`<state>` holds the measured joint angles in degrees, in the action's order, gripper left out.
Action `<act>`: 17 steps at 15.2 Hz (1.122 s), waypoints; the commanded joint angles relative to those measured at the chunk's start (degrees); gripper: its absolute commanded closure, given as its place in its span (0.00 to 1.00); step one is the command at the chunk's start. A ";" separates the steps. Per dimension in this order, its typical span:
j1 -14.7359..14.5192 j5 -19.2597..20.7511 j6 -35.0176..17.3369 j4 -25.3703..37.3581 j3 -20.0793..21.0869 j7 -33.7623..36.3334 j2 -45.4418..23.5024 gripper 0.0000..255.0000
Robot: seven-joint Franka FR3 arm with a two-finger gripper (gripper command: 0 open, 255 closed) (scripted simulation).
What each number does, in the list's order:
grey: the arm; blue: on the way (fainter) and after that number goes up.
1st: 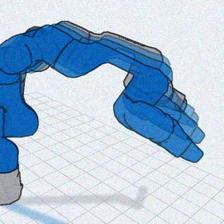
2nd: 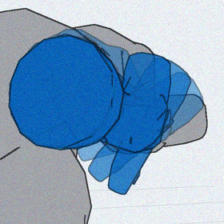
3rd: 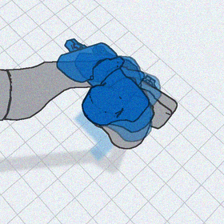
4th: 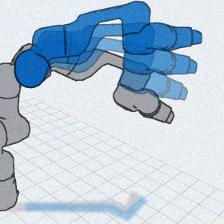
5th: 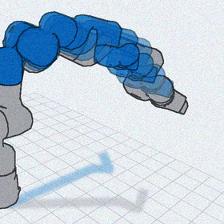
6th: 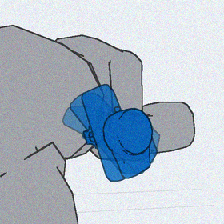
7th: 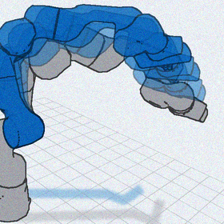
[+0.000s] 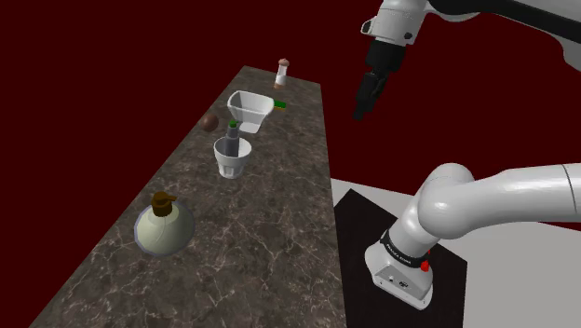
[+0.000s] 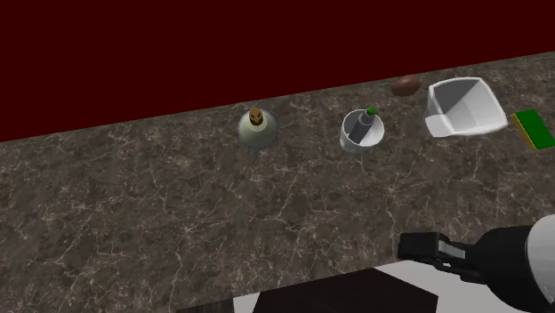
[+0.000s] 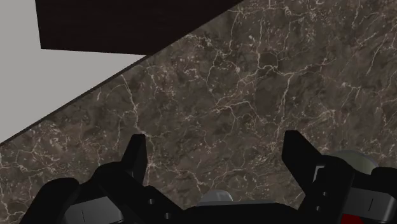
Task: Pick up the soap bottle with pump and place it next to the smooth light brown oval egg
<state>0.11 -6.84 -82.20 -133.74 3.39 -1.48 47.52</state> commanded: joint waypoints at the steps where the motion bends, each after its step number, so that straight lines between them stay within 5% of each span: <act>1: 0.00 0.00 0.00 0.00 0.00 0.00 0.00 0.00; 10: -2.21 -5.65 -11.94 0.15 11.25 9.84 -9.38 0.00; 17: -2.59 -6.36 -20.83 4.40 19.98 17.95 -20.46 0.00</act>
<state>-2.49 -13.30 -101.87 -130.43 22.07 15.09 28.93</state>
